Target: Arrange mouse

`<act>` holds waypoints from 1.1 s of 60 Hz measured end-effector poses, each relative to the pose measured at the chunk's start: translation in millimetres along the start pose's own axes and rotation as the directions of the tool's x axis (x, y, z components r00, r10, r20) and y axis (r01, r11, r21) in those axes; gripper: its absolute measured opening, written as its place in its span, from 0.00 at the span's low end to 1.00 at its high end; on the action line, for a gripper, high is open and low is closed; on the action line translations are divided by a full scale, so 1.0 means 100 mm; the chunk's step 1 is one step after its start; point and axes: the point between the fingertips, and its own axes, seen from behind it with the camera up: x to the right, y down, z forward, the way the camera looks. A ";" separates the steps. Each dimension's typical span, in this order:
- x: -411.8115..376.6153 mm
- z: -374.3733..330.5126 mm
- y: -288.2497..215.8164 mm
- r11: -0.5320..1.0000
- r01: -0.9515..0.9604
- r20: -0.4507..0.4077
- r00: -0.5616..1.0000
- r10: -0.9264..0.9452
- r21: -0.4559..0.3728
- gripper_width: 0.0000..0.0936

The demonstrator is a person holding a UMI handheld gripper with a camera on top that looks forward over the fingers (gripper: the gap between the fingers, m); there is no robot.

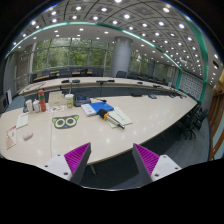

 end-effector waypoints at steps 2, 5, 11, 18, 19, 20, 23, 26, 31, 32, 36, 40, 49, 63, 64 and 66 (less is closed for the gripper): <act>-0.02 -0.01 0.03 1.000 0.005 0.004 1.000 -0.005 -0.010 0.91; -0.11 -0.01 0.10 1.000 0.015 0.015 1.000 -0.015 -0.020 0.91; -0.55 0.18 0.31 0.999 0.038 0.032 0.999 -0.037 -0.031 0.91; -1.06 0.25 0.57 0.997 0.061 0.075 0.996 -0.057 -0.052 0.91; -1.15 0.28 0.61 0.997 0.061 0.081 0.995 -0.056 -0.055 0.91; -1.25 0.29 0.65 0.996 0.061 0.088 0.995 -0.055 -0.059 0.91; -1.54 0.30 0.73 0.996 0.061 0.115 0.992 -0.054 -0.060 0.91; -1.92 0.36 0.81 0.997 0.054 0.142 0.989 -0.045 -0.054 0.91; -2.59 0.39 0.91 0.998 0.045 0.197 0.980 -0.035 -0.047 0.91; -2.70 0.43 0.94 0.998 0.043 0.210 0.977 -0.032 -0.046 0.91; -3.28 0.48 1.03 0.998 0.030 0.267 0.963 -0.015 -0.053 0.91; -3.83 0.55 1.06 0.999 0.019 0.326 0.945 -0.003 -0.047 0.91; -4.93 0.76 1.06 0.998 0.067 0.433 0.900 -0.050 -0.023 0.91; -6.22 1.21 1.09 0.990 0.140 0.540 0.833 -0.118 0.002 0.91; -6.28 1.26 1.10 0.990 0.143 0.544 0.831 -0.120 0.000 0.91; -6.39 1.32 1.11 0.989 0.147 0.548 0.828 -0.122 -0.003 0.91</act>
